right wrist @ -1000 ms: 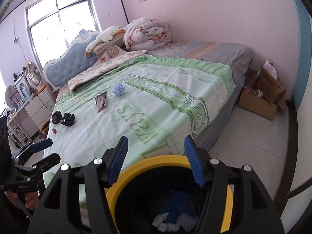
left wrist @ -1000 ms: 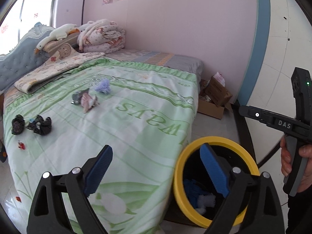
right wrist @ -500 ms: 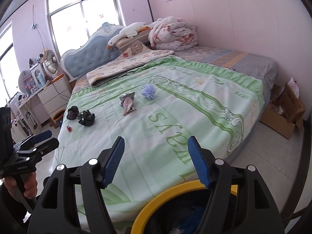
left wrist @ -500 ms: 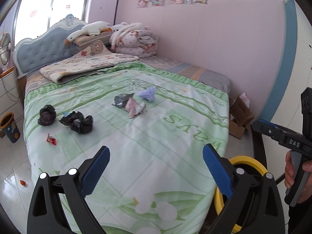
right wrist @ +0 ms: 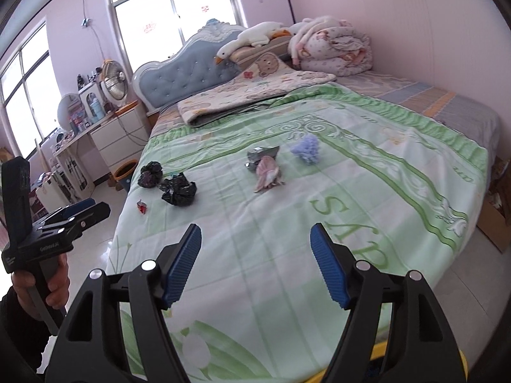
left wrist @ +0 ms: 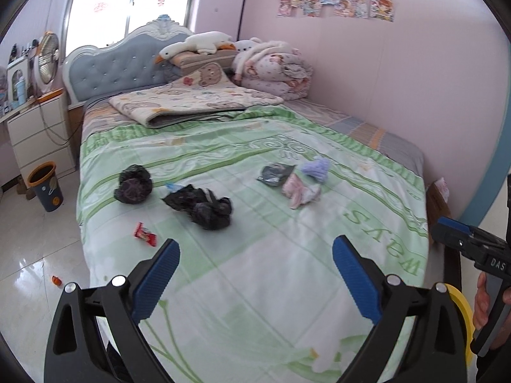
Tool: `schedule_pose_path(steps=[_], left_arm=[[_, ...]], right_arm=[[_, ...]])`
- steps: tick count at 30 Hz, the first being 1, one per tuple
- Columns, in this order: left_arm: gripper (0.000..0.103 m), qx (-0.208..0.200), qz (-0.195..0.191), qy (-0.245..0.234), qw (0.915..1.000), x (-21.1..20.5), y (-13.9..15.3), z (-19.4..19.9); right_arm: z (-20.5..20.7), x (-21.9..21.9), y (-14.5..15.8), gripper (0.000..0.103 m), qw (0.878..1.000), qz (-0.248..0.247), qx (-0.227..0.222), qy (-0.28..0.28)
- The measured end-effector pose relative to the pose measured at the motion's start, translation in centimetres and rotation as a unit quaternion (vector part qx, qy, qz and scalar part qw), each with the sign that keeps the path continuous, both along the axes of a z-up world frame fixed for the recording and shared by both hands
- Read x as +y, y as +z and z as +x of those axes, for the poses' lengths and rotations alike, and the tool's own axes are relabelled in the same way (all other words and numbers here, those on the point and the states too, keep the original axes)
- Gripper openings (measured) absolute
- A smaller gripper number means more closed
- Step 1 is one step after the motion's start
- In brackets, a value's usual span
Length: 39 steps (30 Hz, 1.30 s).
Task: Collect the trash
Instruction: 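Move both open tools back toward the remaining items on the bed, then grasp a black plastic bag with the left tool while the right tool grasps another black bag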
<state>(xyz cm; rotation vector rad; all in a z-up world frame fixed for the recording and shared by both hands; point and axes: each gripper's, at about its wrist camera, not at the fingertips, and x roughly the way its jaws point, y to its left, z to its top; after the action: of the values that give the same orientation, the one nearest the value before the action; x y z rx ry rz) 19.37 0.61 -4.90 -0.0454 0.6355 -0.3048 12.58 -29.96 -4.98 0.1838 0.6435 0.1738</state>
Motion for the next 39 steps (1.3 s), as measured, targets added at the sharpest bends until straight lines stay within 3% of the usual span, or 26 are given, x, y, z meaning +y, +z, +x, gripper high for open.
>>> schedule_pose_path(steps=[15,29,39], left_arm=[[0.093,0.040,-0.011,0.108,0.9932,9.4,-2.9,7.6],[0.093,0.061,0.041,0.154,0.9853,13.9,-4.7,15.5],[0.093,0.079,0.042,0.170,0.9814,15.7,-6.7,20.4]], right_arm=[[8.3,8.0,-2.7,0.069,0.996,-0.004,0.022,0.081],[17.3,15.7,-6.0,0.069,0.990,-0.035,0.047,0.132],[22.8,19.4,-8.2,0.069,0.986,-0.064,0.058,0.140]])
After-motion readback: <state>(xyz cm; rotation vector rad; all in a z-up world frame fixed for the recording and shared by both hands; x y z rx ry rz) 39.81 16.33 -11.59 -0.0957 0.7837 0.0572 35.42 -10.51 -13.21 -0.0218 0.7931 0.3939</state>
